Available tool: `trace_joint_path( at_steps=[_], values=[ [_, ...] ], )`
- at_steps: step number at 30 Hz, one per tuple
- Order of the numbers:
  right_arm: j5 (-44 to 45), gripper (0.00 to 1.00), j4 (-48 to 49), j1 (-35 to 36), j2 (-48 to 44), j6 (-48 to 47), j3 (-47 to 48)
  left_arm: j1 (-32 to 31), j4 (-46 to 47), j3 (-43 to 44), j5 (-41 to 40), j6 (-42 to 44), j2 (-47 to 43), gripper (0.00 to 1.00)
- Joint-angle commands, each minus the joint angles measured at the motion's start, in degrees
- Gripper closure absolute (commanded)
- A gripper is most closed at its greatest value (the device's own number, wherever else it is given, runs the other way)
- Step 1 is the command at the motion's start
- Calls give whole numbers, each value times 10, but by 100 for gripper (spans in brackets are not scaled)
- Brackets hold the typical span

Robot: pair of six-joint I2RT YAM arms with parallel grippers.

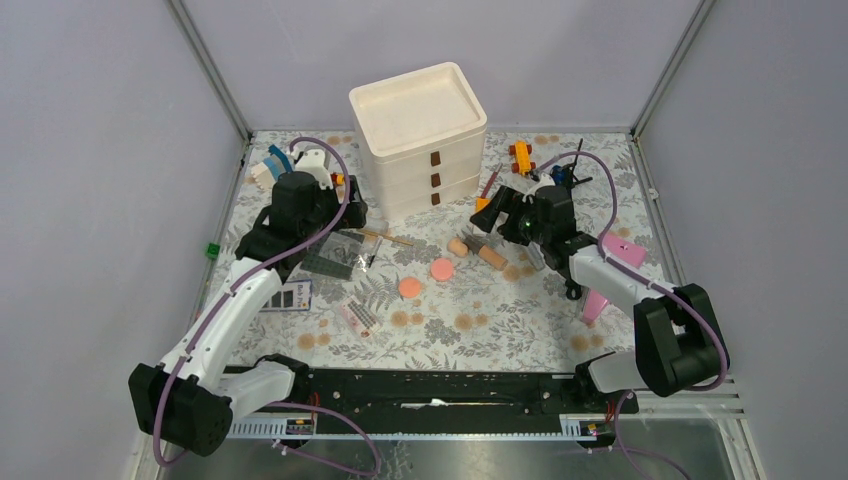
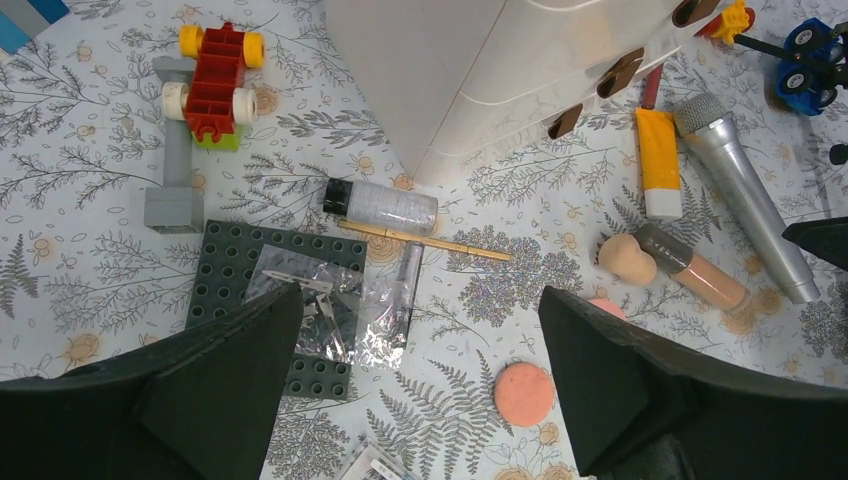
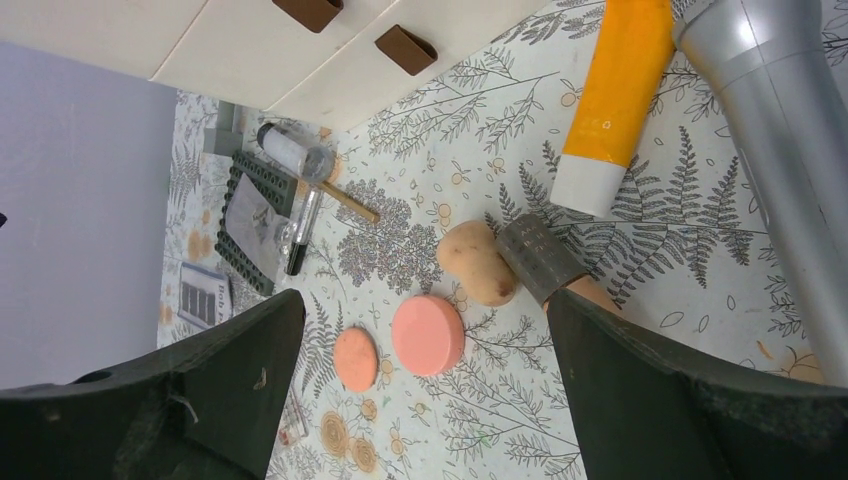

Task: Organize the makeup
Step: Open the drawer in the storage box.

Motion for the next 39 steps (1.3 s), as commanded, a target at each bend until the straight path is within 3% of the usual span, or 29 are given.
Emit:
trace_joint_path(
  at_steps=[1, 9, 25, 39],
  values=[
    [17, 1, 45, 12, -2, 10, -3, -2, 20, 6, -3, -9, -8, 1],
    [38, 1, 93, 23, 4, 23, -25, -2, 11, -13, 6, -18, -12, 1],
    [45, 1, 123, 69, 92, 44, 18, -2, 4, -26, -22, 2, -28, 1],
    [87, 1, 43, 69, 102, -88, 71, -2, 4, -27, -19, 6, -27, 1]
  ],
)
